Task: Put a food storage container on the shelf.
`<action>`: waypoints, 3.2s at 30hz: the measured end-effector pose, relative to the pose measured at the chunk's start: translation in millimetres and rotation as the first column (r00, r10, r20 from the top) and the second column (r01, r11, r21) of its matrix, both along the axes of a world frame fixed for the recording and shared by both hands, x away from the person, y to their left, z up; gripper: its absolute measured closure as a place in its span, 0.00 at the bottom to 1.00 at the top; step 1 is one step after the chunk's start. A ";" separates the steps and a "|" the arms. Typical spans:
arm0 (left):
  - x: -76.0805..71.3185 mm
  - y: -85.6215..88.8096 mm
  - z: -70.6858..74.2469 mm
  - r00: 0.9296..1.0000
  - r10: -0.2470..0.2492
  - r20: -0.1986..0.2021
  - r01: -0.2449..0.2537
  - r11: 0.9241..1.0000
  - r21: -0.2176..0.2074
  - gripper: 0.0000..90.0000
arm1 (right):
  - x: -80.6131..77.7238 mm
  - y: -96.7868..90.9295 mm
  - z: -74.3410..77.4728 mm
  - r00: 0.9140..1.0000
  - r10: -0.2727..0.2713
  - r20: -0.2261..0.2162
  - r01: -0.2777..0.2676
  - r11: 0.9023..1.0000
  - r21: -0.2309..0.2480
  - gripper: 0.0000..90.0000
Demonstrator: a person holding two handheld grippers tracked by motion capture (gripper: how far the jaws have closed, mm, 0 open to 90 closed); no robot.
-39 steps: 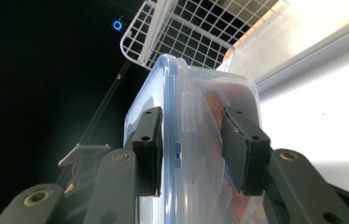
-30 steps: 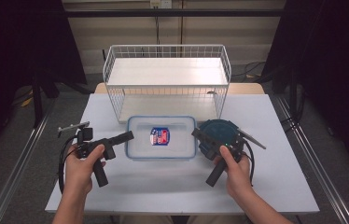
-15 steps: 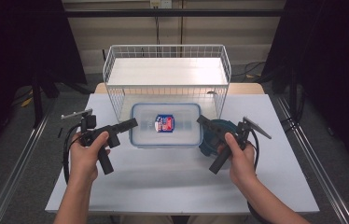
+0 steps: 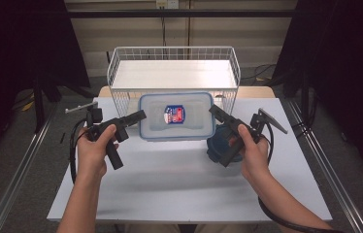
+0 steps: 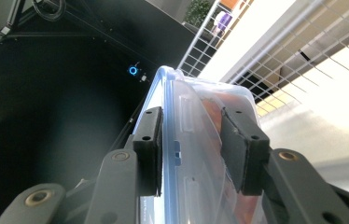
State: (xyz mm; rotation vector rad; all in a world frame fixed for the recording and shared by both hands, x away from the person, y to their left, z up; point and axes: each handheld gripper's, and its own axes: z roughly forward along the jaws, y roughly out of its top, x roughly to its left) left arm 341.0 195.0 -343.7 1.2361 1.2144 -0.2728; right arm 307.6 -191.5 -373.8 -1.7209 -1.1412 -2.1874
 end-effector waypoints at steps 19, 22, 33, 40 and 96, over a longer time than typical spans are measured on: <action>26.0 -5.5 22.7 0.999 0.032 0.040 -0.031 0.999 -0.023 0.62 | 29.5 0.1 27.0 0.998 -0.045 0.051 0.044 0.999 0.014 0.68; 33.5 -5.8 30.5 0.998 0.037 0.044 -0.036 0.999 -0.030 0.62 | 35.9 0.7 33.0 0.997 -0.052 0.061 0.050 0.999 0.020 0.68; 56.8 -4.5 42.5 0.997 0.049 0.052 -0.047 0.998 -0.050 0.63 | 58.4 3.6 44.8 0.995 -0.074 0.066 0.072 0.997 0.039 0.68; 65.5 1.0 41.9 0.998 0.049 0.043 -0.046 0.995 -0.084 0.63 | 66.7 8.3 50.3 0.995 -0.074 0.072 0.072 0.997 0.031 0.68; 145.2 -23.0 35.7 0.984 0.180 0.004 -0.179 0.981 -0.074 0.60 | 138.1 17.2 52.1 0.971 -0.240 0.011 0.240 0.971 0.016 0.67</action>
